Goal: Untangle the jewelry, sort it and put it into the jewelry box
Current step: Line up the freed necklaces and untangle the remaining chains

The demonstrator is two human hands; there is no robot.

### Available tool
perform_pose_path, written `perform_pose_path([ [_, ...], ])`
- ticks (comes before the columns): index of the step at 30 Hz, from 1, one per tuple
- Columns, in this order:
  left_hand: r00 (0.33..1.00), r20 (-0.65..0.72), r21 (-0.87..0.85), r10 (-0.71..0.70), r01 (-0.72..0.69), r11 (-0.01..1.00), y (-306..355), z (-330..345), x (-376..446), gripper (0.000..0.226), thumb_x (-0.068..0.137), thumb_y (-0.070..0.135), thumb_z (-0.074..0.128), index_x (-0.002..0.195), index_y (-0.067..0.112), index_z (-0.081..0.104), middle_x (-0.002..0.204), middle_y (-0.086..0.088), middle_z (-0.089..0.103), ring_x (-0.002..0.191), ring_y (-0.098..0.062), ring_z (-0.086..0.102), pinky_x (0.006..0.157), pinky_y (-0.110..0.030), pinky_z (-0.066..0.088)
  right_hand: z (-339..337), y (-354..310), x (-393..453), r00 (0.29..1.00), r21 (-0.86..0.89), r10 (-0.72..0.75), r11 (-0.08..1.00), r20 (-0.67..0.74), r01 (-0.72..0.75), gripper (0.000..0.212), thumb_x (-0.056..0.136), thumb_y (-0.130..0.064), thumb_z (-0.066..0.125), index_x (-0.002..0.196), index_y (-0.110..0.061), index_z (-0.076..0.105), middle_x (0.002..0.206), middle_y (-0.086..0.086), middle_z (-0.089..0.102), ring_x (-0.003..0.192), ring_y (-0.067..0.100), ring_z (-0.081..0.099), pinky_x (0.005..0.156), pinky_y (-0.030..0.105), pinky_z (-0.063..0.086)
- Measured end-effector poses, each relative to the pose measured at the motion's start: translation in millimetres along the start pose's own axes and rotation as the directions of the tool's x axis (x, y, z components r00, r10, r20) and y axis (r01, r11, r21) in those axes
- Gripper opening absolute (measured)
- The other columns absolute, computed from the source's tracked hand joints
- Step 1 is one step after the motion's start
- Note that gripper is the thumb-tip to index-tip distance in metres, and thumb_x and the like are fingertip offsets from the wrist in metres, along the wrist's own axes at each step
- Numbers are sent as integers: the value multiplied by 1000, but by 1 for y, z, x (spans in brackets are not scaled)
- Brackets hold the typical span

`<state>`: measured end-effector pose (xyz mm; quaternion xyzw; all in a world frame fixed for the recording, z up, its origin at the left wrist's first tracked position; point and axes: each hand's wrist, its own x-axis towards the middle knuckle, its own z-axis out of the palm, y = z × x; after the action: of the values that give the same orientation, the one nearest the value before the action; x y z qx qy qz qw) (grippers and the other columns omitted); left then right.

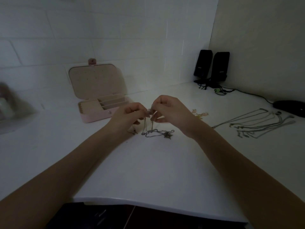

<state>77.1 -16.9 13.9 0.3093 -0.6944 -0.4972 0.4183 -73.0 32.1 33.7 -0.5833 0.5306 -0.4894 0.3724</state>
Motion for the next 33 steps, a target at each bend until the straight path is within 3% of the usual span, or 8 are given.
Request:
perform_pose_path([
  [5, 1000, -29, -36, -6, 5, 999, -1, -1, 1, 30, 90, 3, 49, 66, 14, 64, 63, 9, 64, 69, -8, 55, 65, -21, 42, -3, -3, 0, 995, 208, 102, 973, 1, -100, 11, 97, -14, 49, 91, -7, 54, 74, 8, 62, 62, 17, 62, 70, 28, 58],
  [8, 1000, -11, -57, -13, 12, 998, -2, -1, 1, 28, 90, 3, 49, 68, 12, 63, 64, 6, 63, 67, -7, 55, 64, -20, 43, -5, 1, 1, 993, 116, 111, 987, 31, -114, 20, 93, -21, 58, 102, -4, 58, 78, 6, 64, 65, 15, 64, 72, 29, 58],
  [11, 999, -21, -72, -32, 30, 997, -3, -2, 3, 24, 90, 5, 49, 69, 10, 59, 64, 4, 61, 68, -9, 55, 65, -22, 43, -4, 7, -1, 992, -48, 86, 995, 96, -82, 16, 84, -17, 70, 91, -4, 64, 79, 7, 69, 71, 15, 67, 81, 35, 57],
  [15, 999, -27, -59, -30, 28, 998, -4, -2, 3, 26, 91, 9, 50, 66, 11, 56, 61, 5, 58, 67, -10, 53, 67, -28, 41, -2, 8, 1, 991, -30, 83, 996, 105, -81, 12, 85, -14, 69, 86, -4, 63, 78, 8, 71, 74, 15, 69, 81, 34, 58],
  [19, 999, -22, -35, -31, 30, 999, -2, -2, 3, 25, 92, 10, 49, 68, 13, 56, 62, 9, 57, 64, -5, 52, 65, -24, 40, -2, 9, 1, 991, -2, 66, 998, 120, -66, 17, 84, -16, 70, 94, -6, 61, 90, 12, 72, 82, 18, 70, 81, 33, 56],
  [24, 997, -63, -3, -49, 49, 999, -3, -1, 4, 25, 92, 12, 51, 67, 16, 54, 67, 2, 51, 67, -9, 48, 66, -27, 37, -1, 7, -1, 989, -20, 40, 999, 144, -38, 11, 85, -12, 68, 85, -4, 61, 53, -6, 59, 61, 15, 59, 67, 25, 54],
  [30, 994, -80, -15, -70, 69, 997, -7, -2, 6, 18, 88, 16, 56, 70, 12, 55, 70, 0, 53, 71, -12, 52, 67, -26, 41, -11, 6, 0, 983, 52, 63, 996, 174, -73, 10, 90, -11, 60, 85, -2, 59, 71, 7, 56, 62, 13, 58, 77, 28, 58],
  [33, 997, -36, -74, -66, 63, 995, -6, -3, 7, 33, 91, 13, 50, 60, 17, 59, 67, -1, 61, 70, -14, 58, 67, -27, 44, -10, 5, -1, 972, 97, 93, 989, 214, -116, 15, 94, -15, 54, 86, -3, 57, 77, 8, 63, 73, 17, 63, 78, 28, 58],
])
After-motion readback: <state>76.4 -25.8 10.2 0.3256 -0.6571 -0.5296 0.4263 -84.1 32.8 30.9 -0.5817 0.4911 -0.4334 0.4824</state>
